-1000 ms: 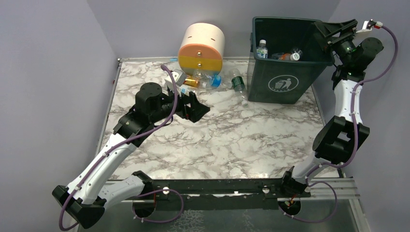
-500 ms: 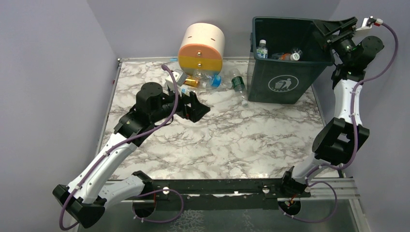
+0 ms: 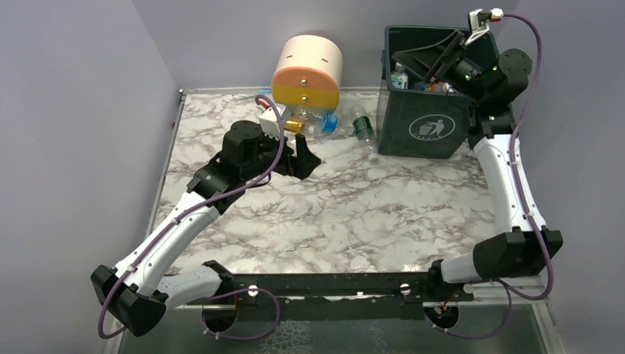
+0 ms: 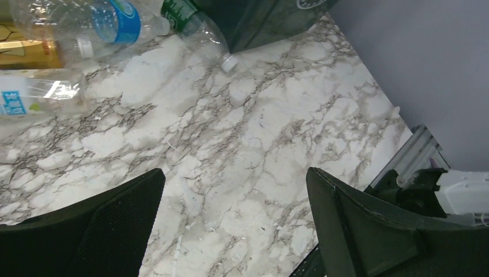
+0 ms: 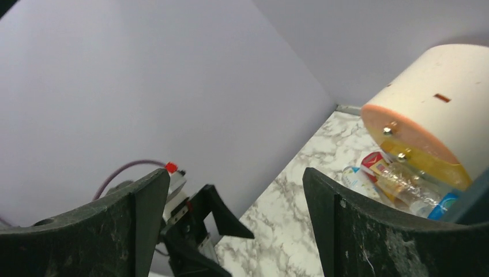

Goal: Put the plastic bottles in the bin
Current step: Pick up the plastic bottle at the center of the board.

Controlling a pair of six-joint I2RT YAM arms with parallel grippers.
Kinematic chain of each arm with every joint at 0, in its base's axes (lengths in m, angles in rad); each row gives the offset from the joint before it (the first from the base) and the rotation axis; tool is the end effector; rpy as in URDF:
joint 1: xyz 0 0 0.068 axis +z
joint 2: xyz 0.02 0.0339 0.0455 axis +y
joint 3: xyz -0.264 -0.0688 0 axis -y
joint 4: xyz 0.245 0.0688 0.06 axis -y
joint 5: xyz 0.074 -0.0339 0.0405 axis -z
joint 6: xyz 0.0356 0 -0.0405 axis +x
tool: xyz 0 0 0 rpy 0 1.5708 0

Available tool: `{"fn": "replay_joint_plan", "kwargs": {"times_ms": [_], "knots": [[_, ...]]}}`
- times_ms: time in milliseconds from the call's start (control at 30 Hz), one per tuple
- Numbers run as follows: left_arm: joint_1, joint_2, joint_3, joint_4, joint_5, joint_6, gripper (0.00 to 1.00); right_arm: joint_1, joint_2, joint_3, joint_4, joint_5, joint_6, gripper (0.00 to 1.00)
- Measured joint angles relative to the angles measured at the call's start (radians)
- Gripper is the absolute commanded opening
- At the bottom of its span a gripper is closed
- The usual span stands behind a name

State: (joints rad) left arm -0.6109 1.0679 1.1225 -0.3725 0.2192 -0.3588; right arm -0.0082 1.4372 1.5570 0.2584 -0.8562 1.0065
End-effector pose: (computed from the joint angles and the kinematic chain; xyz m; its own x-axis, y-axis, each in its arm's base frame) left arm 0.1900 -0.1425 0.3841 -0.4958 -0.0713 -0.8655 0.5927 0.7006 -0.3972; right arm 0.3116 0.0243 0.4999 -0.3911 0.5569 -0.7327 -0.6845 0.3561 0.6361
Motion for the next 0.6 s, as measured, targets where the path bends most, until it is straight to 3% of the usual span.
{"fn": "replay_joint_plan", "kwargs": {"times_ms": [300,600], "knots": [[0.026,0.079,0.048,-0.021,-0.125,-0.038,0.99,0.135,-0.172,-0.095,-0.177,-0.001,-0.164,0.89],[0.172,0.221,0.069,-0.017,-0.185,-0.116,0.99,0.166,-0.331,-0.278,-0.291,-0.003,-0.229,0.89]]}}
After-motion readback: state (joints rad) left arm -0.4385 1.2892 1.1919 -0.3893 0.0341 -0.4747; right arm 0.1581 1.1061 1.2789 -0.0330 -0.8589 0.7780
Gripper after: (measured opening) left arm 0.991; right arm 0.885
